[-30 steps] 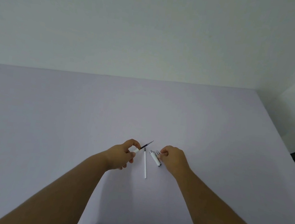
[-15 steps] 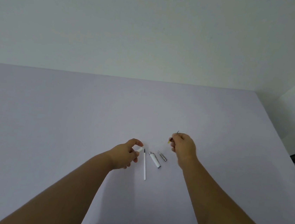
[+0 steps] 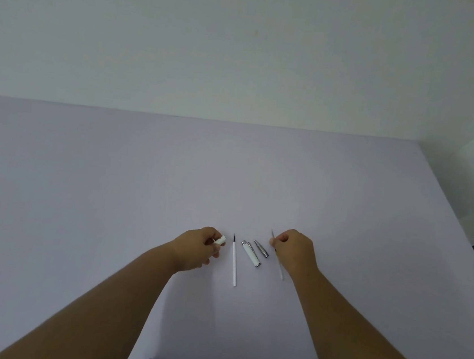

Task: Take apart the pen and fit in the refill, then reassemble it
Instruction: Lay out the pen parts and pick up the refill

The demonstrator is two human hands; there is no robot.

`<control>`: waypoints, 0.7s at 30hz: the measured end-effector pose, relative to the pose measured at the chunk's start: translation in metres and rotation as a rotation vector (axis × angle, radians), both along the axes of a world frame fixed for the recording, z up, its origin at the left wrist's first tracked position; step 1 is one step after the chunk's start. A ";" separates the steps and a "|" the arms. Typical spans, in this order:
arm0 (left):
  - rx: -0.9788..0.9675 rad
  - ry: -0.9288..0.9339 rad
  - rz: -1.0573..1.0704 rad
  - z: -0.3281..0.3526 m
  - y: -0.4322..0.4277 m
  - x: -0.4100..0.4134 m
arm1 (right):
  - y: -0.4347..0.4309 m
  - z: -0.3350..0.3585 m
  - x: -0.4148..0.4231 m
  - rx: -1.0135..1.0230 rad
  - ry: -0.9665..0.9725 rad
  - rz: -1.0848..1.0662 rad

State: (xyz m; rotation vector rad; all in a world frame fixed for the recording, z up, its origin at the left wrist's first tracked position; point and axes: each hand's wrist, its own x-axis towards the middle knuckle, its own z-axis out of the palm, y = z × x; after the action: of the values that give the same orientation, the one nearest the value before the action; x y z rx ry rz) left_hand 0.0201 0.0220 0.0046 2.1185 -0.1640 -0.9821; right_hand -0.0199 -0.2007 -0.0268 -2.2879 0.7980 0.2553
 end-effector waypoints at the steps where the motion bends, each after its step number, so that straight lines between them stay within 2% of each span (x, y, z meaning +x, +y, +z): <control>1: 0.001 -0.003 0.001 0.000 0.000 0.000 | 0.000 -0.001 0.000 -0.008 -0.002 -0.007; 6: -0.003 -0.020 0.014 0.001 0.002 0.000 | 0.002 -0.001 -0.002 -0.021 -0.003 -0.014; 9: -0.013 -0.033 0.044 0.001 0.006 0.001 | 0.010 0.005 -0.001 -0.081 -0.074 0.007; 11: -0.001 -0.046 0.060 0.001 0.009 0.001 | 0.025 0.013 0.000 -0.080 -0.107 0.109; 13: 0.023 -0.063 0.068 0.002 0.013 0.002 | 0.046 0.016 0.002 -0.092 -0.033 0.294; 16: 0.047 -0.087 0.075 0.001 0.018 0.001 | 0.077 0.014 -0.001 -0.272 0.101 0.548; 18: 0.068 -0.103 0.071 0.001 0.022 0.000 | 0.090 0.009 -0.007 -0.359 0.091 0.608; 21: 0.098 -0.128 0.065 0.000 0.026 0.000 | 0.101 0.004 -0.017 -0.353 0.076 0.551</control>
State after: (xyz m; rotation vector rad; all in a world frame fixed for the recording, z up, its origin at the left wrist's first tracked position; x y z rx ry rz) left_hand 0.0200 0.0477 0.0042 2.2626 -0.1113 -0.8320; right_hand -0.0372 -0.1001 -0.0229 -2.8179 0.2384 0.4809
